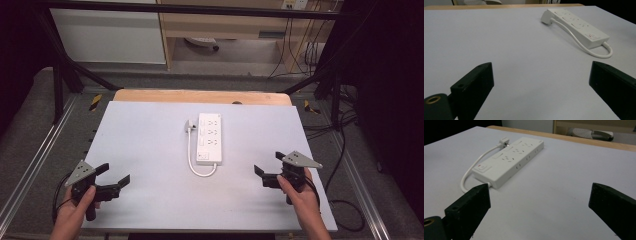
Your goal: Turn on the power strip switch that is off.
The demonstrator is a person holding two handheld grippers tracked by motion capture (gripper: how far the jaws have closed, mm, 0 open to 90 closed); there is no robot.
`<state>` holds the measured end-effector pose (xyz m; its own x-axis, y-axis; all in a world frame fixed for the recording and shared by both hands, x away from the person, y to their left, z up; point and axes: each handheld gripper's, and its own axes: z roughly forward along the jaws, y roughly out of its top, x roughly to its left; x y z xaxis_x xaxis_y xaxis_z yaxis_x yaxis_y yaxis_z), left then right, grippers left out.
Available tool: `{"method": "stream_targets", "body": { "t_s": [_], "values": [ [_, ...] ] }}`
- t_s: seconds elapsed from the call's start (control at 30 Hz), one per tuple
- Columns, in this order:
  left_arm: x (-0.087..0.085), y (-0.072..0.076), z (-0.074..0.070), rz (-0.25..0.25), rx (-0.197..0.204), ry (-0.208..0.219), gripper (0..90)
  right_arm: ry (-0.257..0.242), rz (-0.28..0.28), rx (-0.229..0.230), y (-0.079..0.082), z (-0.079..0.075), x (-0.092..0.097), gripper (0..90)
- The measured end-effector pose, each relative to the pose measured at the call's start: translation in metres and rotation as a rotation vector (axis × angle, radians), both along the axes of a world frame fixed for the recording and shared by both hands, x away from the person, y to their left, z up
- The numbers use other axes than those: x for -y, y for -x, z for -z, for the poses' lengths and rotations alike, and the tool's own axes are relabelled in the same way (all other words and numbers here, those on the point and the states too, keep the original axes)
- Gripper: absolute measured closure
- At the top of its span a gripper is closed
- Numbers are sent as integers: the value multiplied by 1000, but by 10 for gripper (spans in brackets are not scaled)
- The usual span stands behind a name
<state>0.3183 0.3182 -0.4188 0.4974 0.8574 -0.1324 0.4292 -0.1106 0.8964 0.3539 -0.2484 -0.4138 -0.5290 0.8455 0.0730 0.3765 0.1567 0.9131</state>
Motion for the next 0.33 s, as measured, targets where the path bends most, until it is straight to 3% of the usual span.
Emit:
{"method": "stream_targets", "body": {
  "t_s": [0.27, 0.33],
  "values": [
    [0, 0, 0, -1, 1, 3, 58, -9, 60, -35, 3, 23, 22, 49],
    [0, 0, 0, 0, 1, 3, 58, 11, 76, -45, 1, 27, 24, 49]
  ]
}}
